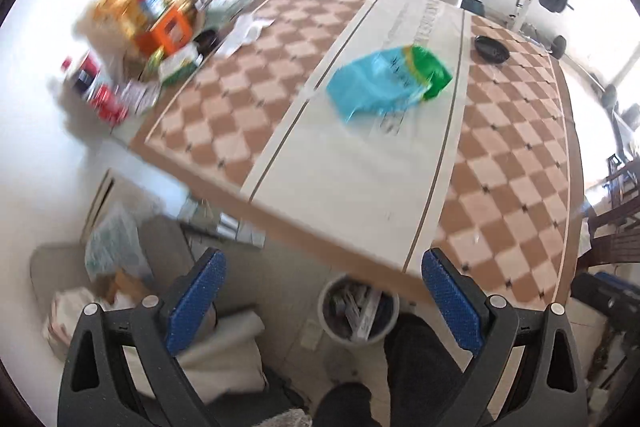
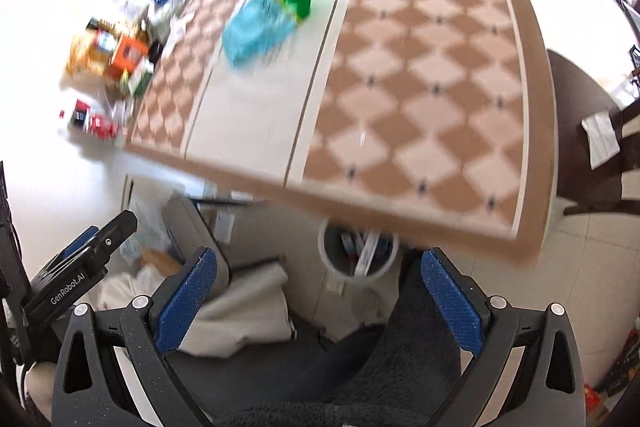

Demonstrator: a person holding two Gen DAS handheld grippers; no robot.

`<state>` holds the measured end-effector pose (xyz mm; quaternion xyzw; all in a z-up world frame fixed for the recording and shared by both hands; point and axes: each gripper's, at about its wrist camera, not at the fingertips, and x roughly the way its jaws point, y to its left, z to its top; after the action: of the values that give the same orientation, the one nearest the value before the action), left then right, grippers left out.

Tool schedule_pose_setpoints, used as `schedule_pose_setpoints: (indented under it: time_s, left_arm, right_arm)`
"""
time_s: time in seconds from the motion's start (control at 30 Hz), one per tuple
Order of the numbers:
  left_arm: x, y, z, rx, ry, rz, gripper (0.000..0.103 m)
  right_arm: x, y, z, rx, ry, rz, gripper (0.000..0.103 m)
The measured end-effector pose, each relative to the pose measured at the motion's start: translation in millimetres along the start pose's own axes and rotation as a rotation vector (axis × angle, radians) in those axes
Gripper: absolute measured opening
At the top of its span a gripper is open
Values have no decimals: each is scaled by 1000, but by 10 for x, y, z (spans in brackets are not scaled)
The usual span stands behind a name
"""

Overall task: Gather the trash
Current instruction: 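Move both tools back up toward the table, then grasp the blue-green rice bag with left tool while right tool grasps black lid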

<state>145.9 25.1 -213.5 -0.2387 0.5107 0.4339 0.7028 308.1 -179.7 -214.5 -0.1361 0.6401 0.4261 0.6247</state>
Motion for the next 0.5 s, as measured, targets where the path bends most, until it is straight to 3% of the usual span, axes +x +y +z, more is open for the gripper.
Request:
schedule_pose_setpoints:
  time_s: [0.1, 0.27, 0.5]
  left_arm:
    - [269, -274, 516, 149, 4, 23, 101]
    - [1040, -846, 1221, 500, 85, 154, 101]
    - [2065, -1236, 1684, 790, 247, 251, 101]
  right_arm:
    - [88, -159, 665, -11, 11, -7, 103]
    - [395, -492, 1758, -44, 80, -59, 103]
    - [985, -987, 3038, -41, 153, -112, 103]
